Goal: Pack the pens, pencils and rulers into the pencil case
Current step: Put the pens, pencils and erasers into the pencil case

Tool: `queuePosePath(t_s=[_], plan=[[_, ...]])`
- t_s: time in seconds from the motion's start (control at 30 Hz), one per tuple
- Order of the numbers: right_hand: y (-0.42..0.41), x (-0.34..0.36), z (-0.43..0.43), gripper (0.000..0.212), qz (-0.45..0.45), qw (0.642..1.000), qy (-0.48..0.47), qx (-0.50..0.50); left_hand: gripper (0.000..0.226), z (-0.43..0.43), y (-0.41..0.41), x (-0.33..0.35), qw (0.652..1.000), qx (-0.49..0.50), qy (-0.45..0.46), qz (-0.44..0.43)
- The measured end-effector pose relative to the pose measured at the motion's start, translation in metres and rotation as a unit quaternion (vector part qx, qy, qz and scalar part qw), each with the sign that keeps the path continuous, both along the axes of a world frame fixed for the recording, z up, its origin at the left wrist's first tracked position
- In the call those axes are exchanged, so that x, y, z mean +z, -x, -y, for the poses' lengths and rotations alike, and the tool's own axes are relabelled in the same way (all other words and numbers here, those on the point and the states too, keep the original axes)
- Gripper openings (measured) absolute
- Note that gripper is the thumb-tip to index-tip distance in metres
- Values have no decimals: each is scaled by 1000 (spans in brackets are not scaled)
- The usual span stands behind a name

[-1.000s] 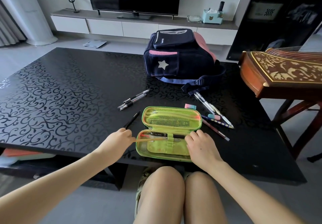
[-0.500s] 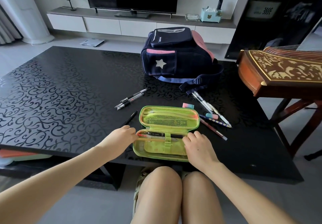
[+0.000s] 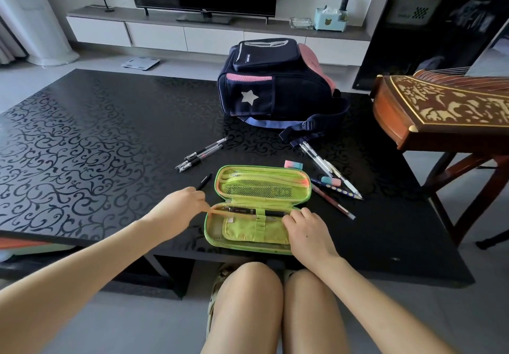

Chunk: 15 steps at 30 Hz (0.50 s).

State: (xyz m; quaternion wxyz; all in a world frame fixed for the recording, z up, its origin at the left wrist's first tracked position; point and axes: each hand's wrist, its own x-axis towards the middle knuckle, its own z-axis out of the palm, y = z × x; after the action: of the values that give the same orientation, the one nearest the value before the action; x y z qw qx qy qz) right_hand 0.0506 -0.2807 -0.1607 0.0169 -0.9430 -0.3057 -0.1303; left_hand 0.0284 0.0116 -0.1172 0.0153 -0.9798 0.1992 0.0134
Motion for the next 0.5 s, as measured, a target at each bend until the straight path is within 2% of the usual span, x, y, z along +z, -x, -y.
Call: queuePosePath(t_s=[0.13,0.3,0.5], plan=[[1,1,-1,31,1,1000,6,1,59,1,0,-2,998,21,-28,-53],[0,1,-1,31,7,1000,15,0,58,-2,-1,-1,994,23,-86,-57],[0,0,-3,31,7,1000,28,3,56,7,0,-2,994,16,-87,-59]])
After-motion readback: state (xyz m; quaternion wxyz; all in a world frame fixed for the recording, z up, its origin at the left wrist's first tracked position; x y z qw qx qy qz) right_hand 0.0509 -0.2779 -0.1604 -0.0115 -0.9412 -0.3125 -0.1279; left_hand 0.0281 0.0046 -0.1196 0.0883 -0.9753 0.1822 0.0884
